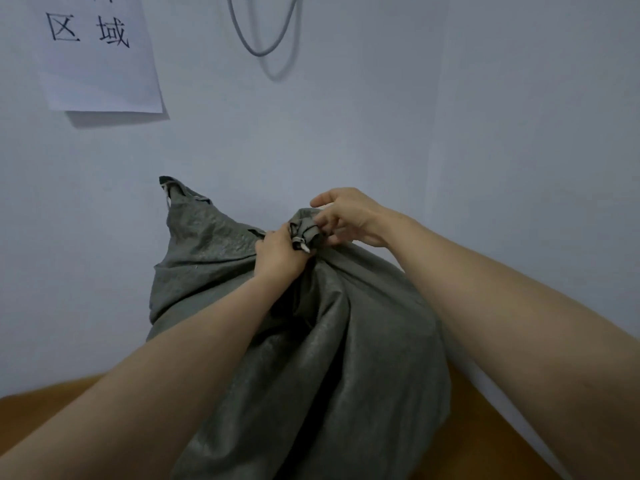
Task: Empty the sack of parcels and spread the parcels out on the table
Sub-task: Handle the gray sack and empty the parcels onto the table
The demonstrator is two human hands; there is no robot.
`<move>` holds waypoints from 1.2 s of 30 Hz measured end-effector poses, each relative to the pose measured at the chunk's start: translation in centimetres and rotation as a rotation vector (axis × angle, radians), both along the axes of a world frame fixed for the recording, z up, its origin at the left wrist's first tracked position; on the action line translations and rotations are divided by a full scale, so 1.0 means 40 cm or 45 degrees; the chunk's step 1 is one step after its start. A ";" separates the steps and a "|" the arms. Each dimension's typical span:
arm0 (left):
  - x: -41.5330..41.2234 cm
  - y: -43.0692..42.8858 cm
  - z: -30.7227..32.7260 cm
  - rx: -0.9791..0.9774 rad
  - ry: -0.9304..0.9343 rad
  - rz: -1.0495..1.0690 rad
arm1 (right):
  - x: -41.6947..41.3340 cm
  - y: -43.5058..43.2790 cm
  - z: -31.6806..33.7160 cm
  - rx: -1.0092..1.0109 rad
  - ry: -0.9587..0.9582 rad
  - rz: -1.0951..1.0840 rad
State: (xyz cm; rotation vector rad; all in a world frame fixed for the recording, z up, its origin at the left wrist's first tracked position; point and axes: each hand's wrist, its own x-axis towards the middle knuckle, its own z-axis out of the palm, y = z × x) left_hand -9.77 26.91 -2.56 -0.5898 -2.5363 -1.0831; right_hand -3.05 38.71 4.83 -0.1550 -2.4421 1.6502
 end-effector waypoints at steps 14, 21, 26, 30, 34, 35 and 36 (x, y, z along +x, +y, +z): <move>-0.046 0.020 -0.015 0.136 0.005 0.017 | 0.143 0.337 -0.322 0.235 -0.581 -0.365; -0.058 0.002 0.001 0.195 -0.011 0.034 | 0.092 0.320 -0.359 0.259 -0.463 -0.457; -0.058 -0.016 -0.004 0.215 0.002 0.031 | 0.047 0.310 -0.384 0.658 -0.319 -0.606; -0.060 -0.026 0.004 0.244 0.014 0.043 | 0.023 0.312 -0.357 0.831 -0.281 -0.690; -0.078 -0.050 0.031 0.303 -0.007 0.113 | -0.005 0.305 -0.282 0.817 -0.157 -0.747; -0.084 -0.059 0.041 0.317 -0.004 0.138 | -0.014 0.298 -0.267 0.801 -0.117 -0.749; -0.088 -0.068 0.049 0.321 0.000 0.162 | -0.023 0.291 -0.256 0.789 -0.088 -0.747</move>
